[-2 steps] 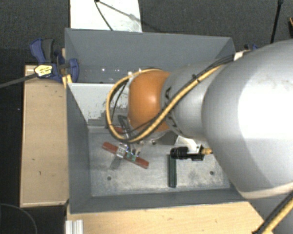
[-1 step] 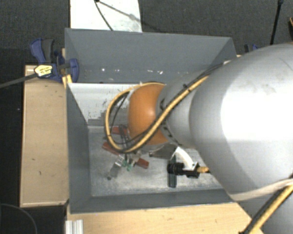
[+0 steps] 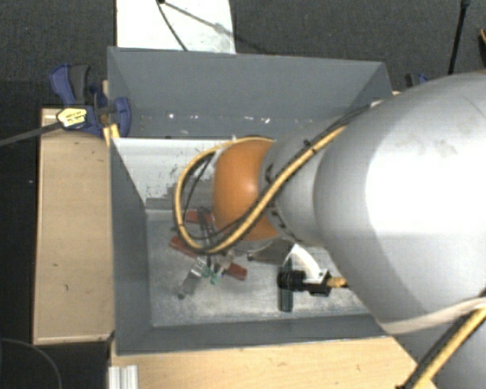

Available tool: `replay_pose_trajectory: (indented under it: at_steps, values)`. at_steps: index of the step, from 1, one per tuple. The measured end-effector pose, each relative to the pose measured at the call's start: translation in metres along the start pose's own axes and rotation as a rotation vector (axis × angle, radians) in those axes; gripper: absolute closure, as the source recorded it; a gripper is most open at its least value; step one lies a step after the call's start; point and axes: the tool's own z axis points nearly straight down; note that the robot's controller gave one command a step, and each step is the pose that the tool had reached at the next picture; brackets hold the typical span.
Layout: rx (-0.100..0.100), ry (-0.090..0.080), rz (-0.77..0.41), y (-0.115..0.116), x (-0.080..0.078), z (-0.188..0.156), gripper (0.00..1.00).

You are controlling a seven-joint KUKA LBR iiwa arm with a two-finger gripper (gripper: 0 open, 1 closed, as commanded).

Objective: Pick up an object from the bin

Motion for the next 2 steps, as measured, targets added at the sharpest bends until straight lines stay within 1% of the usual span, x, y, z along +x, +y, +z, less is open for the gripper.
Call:
replay_pose_trajectory:
  at_steps: [1, 2]
  values:
    - [-0.001, 0.0, 0.002, 0.0, 0.0, 0.0, 1.0]
    - [-0.007, -0.006, -0.001, 0.001, -0.001, -0.056, 1.0]
